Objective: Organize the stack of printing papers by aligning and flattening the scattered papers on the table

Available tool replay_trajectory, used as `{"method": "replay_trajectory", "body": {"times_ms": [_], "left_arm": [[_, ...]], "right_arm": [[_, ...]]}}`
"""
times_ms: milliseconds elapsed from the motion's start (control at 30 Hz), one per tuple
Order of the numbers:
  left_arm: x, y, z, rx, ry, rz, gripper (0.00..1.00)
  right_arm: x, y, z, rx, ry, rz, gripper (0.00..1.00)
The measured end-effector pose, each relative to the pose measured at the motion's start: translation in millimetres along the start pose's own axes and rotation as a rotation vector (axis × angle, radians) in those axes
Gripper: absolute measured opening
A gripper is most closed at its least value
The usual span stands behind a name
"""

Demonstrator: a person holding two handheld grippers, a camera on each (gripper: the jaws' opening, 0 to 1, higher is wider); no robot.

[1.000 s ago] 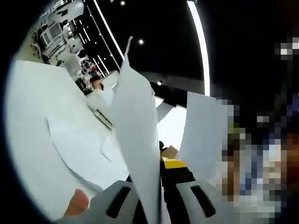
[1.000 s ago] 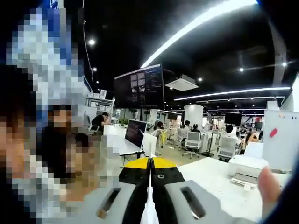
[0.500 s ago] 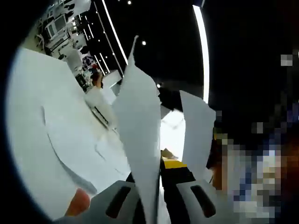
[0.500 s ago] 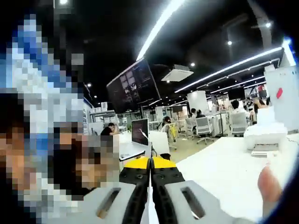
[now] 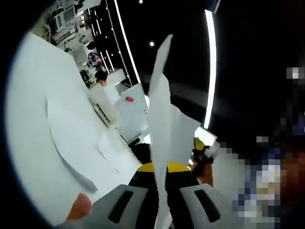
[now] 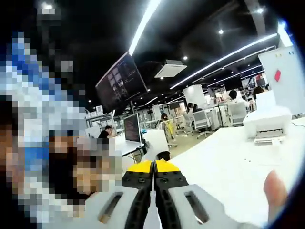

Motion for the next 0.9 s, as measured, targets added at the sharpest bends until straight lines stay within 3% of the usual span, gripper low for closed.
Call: {"method": "replay_trajectory", "body": {"times_ms": [167, 267, 400, 567, 633, 900], "left_arm": [[3.9, -1.3, -0.4, 0.001, -0.015, 0.025, 0.06], [8.6, -2.2, -0.8, 0.002, -0.032, 0.109, 0.06], [12.9, -1.6, -0.2, 0.001, -0.039, 0.138, 0.06], [18.3, -2.9, 0.5, 0.013, -0.071, 0.119, 0.12], [19.2, -2.5, 0.4, 0.014, -0.077, 0.123, 0.16], [17.9, -0.1, -2.3, 0.010, -0.066, 0.133, 0.16]], "right_arm": [[-9.9, 5.4, -5.6, 0.012, 0.030, -0.006, 0.00], [-22.3, 9.1, -11.1, 0.023, 0.055, -0.020, 0.00], [-40.6, 14.9, -18.0, 0.033, 0.070, -0.075, 0.00], [-59.8, 18.1, -24.4, 0.045, 0.088, -0.118, 0.00], [-65.8, 18.4, -27.1, 0.044, 0.080, -0.152, 0.00], [-61.7, 30.5, -39.8, 0.054, 0.005, -0.221, 0.00]]}}
Point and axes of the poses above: the point that each gripper's makers call its tool centre point, and the gripper's own axes: z roughly backward along the fingers, x roughly to its left, y roughly out of its underside, the point moved 9 cm from there along z, roughly backward along the fingers, and after that the axes turned 13 degrees about -z, right-handed, at the moved point
